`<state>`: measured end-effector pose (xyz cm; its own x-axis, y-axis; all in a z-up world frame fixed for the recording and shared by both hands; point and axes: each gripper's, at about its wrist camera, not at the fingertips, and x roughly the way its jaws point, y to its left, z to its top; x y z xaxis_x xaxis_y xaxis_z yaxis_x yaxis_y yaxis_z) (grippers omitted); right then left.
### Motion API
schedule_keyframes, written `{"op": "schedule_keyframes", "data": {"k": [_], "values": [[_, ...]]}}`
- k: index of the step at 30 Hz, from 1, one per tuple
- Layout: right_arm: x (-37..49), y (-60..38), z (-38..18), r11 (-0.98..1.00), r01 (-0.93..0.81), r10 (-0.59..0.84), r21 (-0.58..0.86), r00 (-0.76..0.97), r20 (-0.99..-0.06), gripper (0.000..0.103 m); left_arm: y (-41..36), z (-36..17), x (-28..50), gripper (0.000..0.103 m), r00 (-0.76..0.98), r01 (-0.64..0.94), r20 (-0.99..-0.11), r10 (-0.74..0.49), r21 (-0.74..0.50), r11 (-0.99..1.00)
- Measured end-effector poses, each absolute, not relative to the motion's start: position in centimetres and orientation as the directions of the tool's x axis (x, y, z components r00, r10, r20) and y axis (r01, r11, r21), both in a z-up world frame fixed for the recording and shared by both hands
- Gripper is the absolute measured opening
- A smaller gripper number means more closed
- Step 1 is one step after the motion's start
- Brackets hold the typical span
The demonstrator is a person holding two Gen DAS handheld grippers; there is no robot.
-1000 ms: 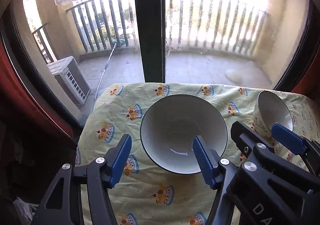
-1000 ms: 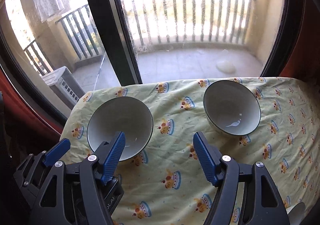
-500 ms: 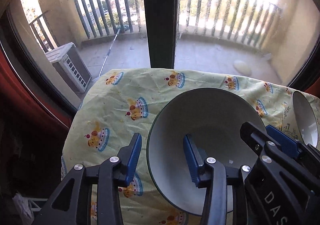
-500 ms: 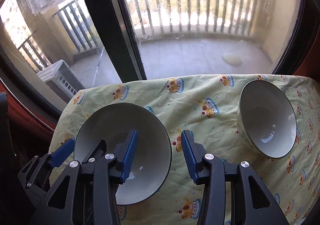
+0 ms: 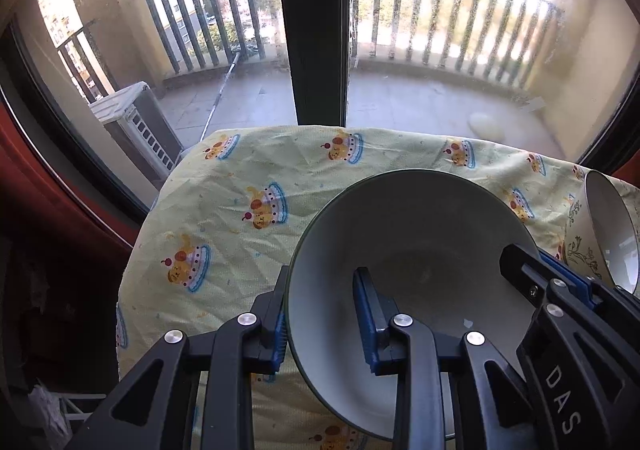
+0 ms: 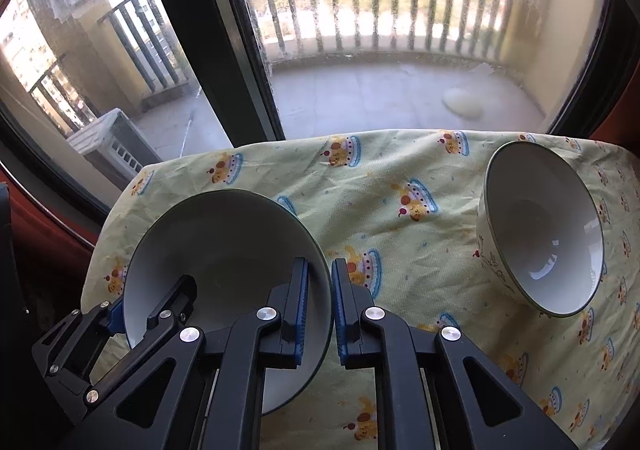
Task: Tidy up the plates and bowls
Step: 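Lift the second bowl with both grippers and carry it toward the first bowl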
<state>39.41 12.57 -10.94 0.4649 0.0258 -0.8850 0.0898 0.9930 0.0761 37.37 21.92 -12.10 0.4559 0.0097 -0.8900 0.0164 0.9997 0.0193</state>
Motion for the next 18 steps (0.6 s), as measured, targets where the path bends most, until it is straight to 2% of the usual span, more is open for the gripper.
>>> {"op": "schedule_keyframes", "data": {"k": [18], "values": [[32.2, 10.8, -8.2, 0.993, 0.103, -0.004, 0.051, 0.47, -0.883, 0.015, 20.1, -9.2, 30.5, 0.028, 0.465, 0.066, -0.885, -0.022, 0.01, 0.998]]}}
